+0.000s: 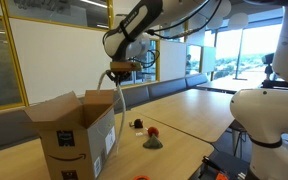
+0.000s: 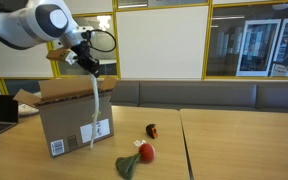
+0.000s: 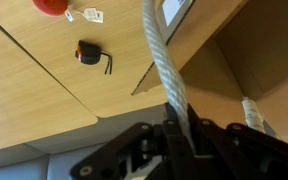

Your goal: Put all the objects on the table into the box.

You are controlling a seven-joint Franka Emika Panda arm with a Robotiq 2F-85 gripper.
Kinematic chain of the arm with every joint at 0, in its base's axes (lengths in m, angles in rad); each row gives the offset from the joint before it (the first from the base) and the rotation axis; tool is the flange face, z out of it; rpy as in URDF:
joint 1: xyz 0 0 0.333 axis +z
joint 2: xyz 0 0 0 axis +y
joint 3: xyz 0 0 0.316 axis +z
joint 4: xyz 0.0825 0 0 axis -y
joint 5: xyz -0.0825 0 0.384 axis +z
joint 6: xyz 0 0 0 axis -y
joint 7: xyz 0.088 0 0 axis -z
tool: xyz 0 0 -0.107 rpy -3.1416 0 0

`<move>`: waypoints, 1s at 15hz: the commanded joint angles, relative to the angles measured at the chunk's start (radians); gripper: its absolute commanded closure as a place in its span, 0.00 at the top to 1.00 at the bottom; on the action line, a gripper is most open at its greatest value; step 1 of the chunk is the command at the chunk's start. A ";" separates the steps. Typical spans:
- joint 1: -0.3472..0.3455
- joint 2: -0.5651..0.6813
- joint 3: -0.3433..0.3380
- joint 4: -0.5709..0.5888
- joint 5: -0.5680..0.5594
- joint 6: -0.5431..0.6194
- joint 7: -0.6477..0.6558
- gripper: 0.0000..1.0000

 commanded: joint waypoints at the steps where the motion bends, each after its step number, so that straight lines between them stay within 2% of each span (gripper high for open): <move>1: 0.130 0.114 -0.131 0.128 0.003 -0.179 0.111 0.09; 5: 0.141 0.162 -0.138 0.246 -0.010 -0.315 0.182 0.09; 9: 0.104 0.159 -0.079 0.316 -0.030 -0.323 0.215 0.09; 11: 0.057 0.140 -0.014 0.332 -0.033 -0.308 0.214 0.09; 15: -0.112 0.086 0.187 0.364 -0.031 -0.280 0.197 0.09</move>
